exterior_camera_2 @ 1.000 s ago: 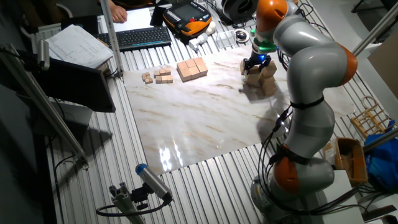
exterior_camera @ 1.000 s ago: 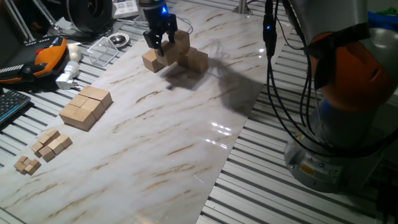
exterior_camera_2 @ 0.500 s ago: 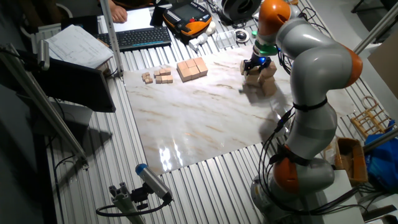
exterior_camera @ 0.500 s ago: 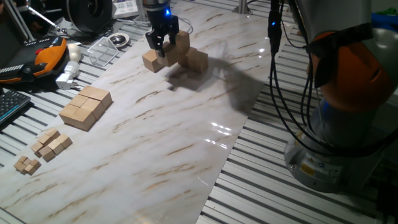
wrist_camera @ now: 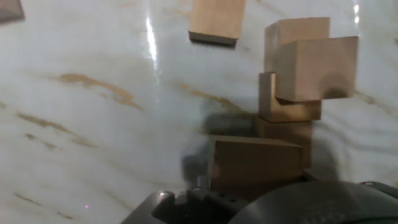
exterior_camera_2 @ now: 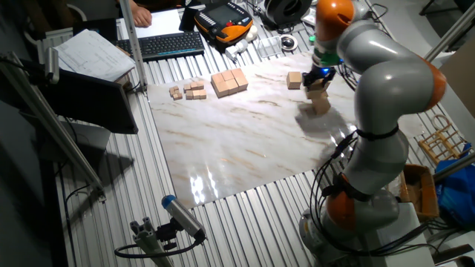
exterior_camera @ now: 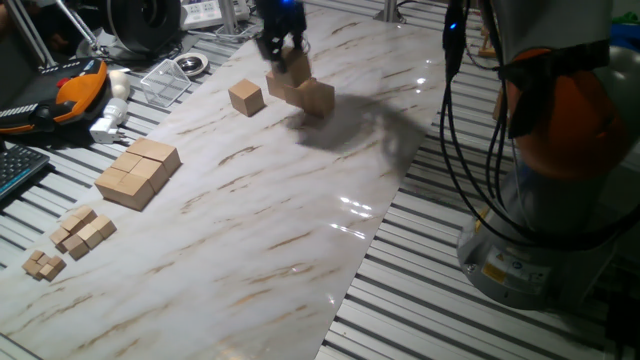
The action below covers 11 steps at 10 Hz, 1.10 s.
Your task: Stack the blocks into a pyramid shape
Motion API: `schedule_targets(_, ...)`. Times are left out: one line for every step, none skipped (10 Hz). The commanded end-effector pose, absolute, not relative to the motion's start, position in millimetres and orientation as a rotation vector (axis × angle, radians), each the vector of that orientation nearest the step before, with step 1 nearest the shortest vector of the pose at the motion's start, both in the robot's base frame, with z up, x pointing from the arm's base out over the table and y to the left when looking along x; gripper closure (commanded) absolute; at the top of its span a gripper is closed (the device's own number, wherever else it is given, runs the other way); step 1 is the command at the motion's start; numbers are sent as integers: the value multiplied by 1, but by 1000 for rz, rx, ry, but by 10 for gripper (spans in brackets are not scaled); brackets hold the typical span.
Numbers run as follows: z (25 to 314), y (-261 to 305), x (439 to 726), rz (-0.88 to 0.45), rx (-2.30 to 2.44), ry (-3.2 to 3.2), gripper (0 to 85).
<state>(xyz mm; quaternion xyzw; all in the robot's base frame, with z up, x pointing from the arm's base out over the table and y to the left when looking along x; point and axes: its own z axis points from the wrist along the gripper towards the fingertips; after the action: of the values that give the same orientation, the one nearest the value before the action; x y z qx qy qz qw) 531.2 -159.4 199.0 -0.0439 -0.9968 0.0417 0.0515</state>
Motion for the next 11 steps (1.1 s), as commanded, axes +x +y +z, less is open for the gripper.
schedule_targets(196,-180,529,124,-101,-3044,850)
schedule_targets(192,-189,528,123,-79,-3056,850)
schedule_targets(188,-197,528,141,-56,-3068,850)
schedule_targets(185,-203,529,136,-42,-3071,850)
schedule_targets(184,-207,529,131,-30,-3071,850)
schedule_targets(185,-210,530,131,-25,-3069,850)
schedule_targets(184,-211,531,131,-25,-3071,850)
schedule_targets(184,-213,533,133,-23,-3072,850)
schedule_targets(181,-214,534,137,-16,-3074,850)
schedule_targets(177,-217,537,137,-8,-3076,850)
schedule_targets(173,-218,540,135,-1,-3081,850)
